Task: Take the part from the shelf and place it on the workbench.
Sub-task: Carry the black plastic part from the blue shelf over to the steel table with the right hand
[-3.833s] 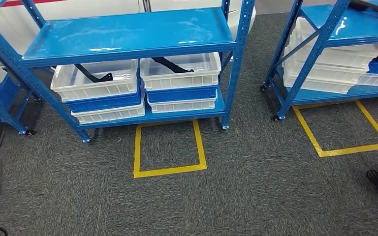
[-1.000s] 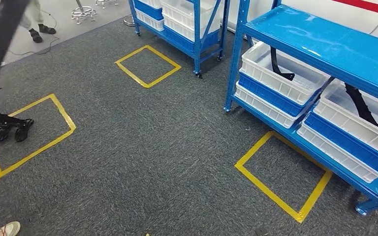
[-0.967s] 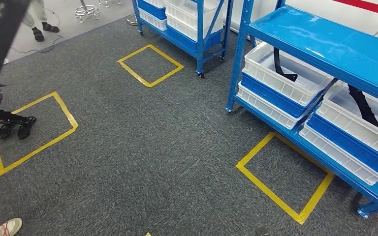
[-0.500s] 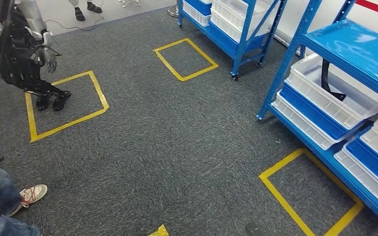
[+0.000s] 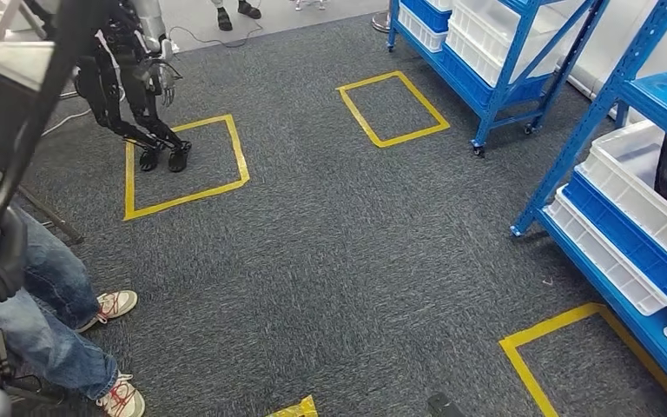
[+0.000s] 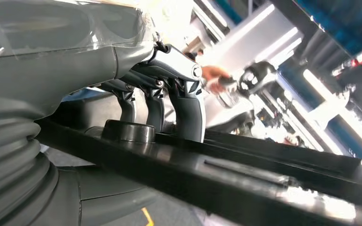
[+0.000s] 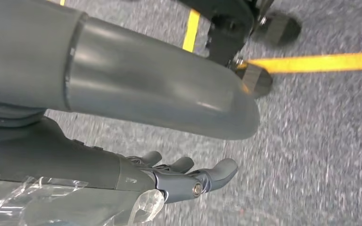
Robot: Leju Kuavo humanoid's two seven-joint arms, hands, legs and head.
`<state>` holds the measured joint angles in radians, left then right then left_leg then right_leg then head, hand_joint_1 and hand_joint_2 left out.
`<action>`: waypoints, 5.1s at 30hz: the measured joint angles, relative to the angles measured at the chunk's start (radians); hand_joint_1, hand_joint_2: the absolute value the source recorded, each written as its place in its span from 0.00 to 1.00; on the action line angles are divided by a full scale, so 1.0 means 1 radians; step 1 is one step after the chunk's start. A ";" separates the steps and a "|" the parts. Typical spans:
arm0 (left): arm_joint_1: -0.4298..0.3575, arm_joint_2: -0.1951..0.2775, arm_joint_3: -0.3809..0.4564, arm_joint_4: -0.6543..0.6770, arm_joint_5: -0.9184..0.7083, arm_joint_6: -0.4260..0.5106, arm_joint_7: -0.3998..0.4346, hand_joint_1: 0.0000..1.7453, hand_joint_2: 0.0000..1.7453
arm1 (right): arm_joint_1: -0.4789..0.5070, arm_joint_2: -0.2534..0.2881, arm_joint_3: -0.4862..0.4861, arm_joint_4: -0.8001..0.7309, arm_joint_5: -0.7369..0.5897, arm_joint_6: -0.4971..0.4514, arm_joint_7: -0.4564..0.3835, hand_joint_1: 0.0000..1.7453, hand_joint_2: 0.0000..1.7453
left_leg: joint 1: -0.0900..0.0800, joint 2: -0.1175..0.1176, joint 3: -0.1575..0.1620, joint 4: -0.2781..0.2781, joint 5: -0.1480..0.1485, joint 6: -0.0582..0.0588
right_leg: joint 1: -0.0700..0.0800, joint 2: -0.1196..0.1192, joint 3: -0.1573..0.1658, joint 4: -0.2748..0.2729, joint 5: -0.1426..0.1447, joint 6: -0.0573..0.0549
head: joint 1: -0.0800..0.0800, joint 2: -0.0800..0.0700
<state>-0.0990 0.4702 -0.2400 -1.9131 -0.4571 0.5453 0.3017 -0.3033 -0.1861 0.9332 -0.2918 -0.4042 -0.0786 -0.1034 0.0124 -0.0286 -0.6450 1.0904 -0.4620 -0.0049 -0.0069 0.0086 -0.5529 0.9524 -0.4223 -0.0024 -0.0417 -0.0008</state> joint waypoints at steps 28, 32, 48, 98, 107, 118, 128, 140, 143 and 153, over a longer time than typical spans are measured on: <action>-0.004 -0.026 -0.069 0.073 -0.014 0.012 -0.031 1.00 1.00 | 0.015 -0.023 -0.013 -0.014 0.080 0.044 0.025 0.00 0.00 | 0.009 -0.090 0.050 -0.135 0.089 0.002 | -0.010 0.023 0.005 0.014 -0.015 0.025 | 0.001 0.000; -0.010 -0.026 -0.072 0.080 -0.008 0.012 -0.031 1.00 1.00 | 0.018 -0.023 -0.018 -0.015 0.082 0.044 0.023 0.00 0.00 | 0.004 0.007 -0.065 0.109 -0.026 -0.004 | 0.000 -0.030 0.004 0.013 -0.016 0.006 | -0.001 0.000; -0.023 -0.030 -0.073 0.109 0.018 0.004 -0.049 1.00 1.00 | 0.006 -0.015 -0.048 -0.023 0.087 0.045 0.016 0.00 0.00 | -0.014 -0.007 0.076 -0.155 0.093 0.058 | 0.005 -0.016 -0.109 0.289 -0.166 0.047 | 0.002 0.000; -0.037 -0.006 -0.005 0.198 0.145 0.022 -0.127 1.00 1.00 | -0.103 0.105 -0.079 -0.051 0.156 0.007 0.066 0.00 0.00 | 0.001 0.054 -0.013 -0.015 0.059 0.001 | 0.000 -0.079 0.008 0.006 -0.021 0.013 | -0.003 0.000; -0.042 -0.014 -0.032 0.198 0.172 0.056 -0.082 1.00 1.00 | -0.068 0.063 -0.113 -0.060 0.161 -0.044 0.034 0.00 0.00 | -0.001 0.027 0.064 -0.146 0.094 0.054 | -0.003 -0.041 -0.024 0.139 -0.118 0.056 | 0.001 0.000; -0.031 -0.022 -0.059 0.201 0.195 0.057 -0.072 1.00 1.00 | -0.042 0.049 -0.130 -0.064 0.199 -0.058 0.046 0.00 0.00 | -0.001 -0.079 0.059 -0.143 0.091 0.029 | -0.005 0.044 -0.013 0.011 -0.002 0.037 | 0.000 0.000; -0.038 -0.024 -0.086 0.203 0.179 0.059 -0.065 1.00 1.00 | -0.037 0.053 -0.134 -0.070 0.216 -0.046 0.056 0.00 0.00 | 0.000 0.034 -0.034 0.061 0.018 0.008 | 0.000 -0.071 -0.001 0.006 -0.009 0.008 | -0.003 0.000; -0.050 -0.024 -0.096 0.203 0.199 0.070 -0.078 1.00 1.00 | -0.032 0.053 -0.133 -0.070 0.249 -0.020 0.069 0.00 0.00 | -0.006 0.002 0.076 -0.150 0.086 0.061 | -0.001 -0.013 -0.124 0.302 -0.166 0.056 | 0.003 0.000; -0.049 -0.024 -0.097 0.203 0.227 0.063 -0.098 1.00 1.00 | -0.029 0.053 -0.133 -0.069 0.257 -0.015 0.069 0.00 0.00 | -0.003 -0.043 0.079 -0.147 0.084 0.058 | -0.007 -0.004 -0.114 0.242 -0.096 0.059 | 0.003 0.000; -0.043 -0.021 -0.088 0.203 0.274 0.056 -0.125 1.00 1.00 | -0.030 0.071 -0.132 -0.069 0.306 -0.037 0.062 0.00 0.00 | 0.002 -0.016 0.014 -0.017 0.006 0.005 | -0.015 0.021 -0.015 0.009 0.004 0.016 | -0.002 0.000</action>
<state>-0.1423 0.4492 -0.3284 -1.7105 -0.1830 0.6016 0.1769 -0.3329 -0.1149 0.8011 -0.3604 -0.0978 -0.1160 -0.0414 0.0143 -0.0447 -0.6310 1.0735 -0.4557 0.0000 -0.0215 0.0301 -0.5674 0.9618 -0.4178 0.0134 -0.0435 -0.0008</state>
